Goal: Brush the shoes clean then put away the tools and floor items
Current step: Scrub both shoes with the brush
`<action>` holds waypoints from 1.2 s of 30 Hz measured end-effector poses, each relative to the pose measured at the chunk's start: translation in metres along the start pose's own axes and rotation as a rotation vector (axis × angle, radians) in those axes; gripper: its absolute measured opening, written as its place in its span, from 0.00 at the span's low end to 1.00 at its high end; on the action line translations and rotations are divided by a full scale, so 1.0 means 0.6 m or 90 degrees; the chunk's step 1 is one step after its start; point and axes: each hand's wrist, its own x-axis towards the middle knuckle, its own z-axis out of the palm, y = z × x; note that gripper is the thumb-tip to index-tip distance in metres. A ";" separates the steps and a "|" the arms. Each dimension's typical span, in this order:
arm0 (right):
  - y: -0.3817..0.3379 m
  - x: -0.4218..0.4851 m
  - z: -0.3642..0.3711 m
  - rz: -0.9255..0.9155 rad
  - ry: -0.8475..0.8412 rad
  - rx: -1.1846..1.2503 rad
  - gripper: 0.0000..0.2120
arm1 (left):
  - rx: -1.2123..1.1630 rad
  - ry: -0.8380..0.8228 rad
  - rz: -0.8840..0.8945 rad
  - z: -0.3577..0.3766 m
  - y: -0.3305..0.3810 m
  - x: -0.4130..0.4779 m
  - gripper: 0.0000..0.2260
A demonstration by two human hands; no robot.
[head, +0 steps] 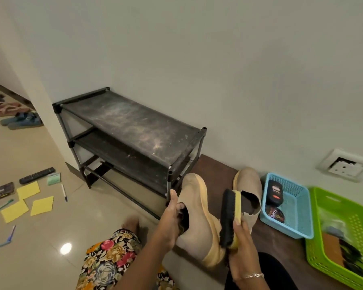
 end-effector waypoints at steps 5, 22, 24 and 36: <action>-0.031 -0.013 0.006 -0.013 0.059 0.124 0.16 | -0.033 -0.001 0.095 0.016 0.007 -0.040 0.36; -0.066 -0.034 0.054 0.126 0.154 0.279 0.19 | 0.879 0.006 0.432 0.050 0.035 -0.072 0.58; -0.068 -0.037 0.060 0.128 0.160 0.275 0.19 | 0.952 0.055 0.440 0.053 0.042 -0.075 0.57; -0.066 -0.046 0.069 0.078 0.098 0.178 0.17 | 1.020 0.061 0.535 0.042 0.064 -0.076 0.48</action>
